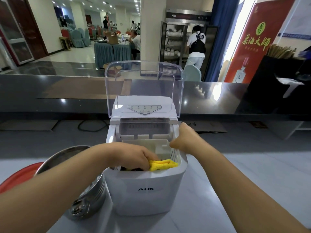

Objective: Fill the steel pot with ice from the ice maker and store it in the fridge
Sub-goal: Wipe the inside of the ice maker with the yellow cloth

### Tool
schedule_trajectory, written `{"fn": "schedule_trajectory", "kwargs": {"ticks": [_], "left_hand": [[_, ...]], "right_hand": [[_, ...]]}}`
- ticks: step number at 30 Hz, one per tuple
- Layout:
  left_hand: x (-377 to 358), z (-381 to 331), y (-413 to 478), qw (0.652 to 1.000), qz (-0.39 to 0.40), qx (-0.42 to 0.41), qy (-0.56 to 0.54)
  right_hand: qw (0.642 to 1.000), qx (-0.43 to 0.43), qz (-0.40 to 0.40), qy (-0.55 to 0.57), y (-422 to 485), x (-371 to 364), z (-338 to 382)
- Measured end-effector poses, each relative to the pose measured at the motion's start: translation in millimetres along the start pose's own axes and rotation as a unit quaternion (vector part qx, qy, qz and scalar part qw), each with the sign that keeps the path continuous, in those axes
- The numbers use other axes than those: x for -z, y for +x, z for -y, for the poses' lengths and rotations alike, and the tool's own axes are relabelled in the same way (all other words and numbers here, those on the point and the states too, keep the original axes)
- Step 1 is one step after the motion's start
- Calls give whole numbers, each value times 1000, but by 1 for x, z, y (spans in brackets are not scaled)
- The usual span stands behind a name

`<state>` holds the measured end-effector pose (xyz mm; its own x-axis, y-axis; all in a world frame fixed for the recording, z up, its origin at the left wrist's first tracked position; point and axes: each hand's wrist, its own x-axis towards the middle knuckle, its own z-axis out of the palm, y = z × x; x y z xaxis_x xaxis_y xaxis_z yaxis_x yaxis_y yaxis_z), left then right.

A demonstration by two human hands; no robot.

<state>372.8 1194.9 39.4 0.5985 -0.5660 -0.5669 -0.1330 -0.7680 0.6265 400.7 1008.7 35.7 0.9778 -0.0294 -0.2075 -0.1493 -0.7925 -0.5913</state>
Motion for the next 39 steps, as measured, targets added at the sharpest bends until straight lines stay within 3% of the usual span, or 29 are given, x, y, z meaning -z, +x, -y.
{"fn": "schedule_trajectory", "kwargs": {"ticks": [5,12,16,20,22,30,34,39], "left_hand": [[-11,-15,16,999,-18,-13,-35],[-20,-15,13,983,-122,-14,-137],[-8,-13,6,958,-220,41,-181],[8,-10,-2,908,-319,78,-260],[9,-10,1,902,-345,81,-248],[-21,-45,45,918,-325,52,-220],[-28,-57,51,933,-316,66,-157],[-38,-51,39,943,-302,22,-136]], "right_hand": [[1000,-7,23,9,3,1,1],[998,-16,49,45,4,1,-1],[996,-14,57,66,4,0,-5],[993,-1,48,103,4,-1,-9],[992,11,40,122,2,-1,-11],[992,74,-68,81,0,-17,-29],[988,88,-88,90,3,-20,-33],[984,90,-104,115,1,-22,-32]]}}
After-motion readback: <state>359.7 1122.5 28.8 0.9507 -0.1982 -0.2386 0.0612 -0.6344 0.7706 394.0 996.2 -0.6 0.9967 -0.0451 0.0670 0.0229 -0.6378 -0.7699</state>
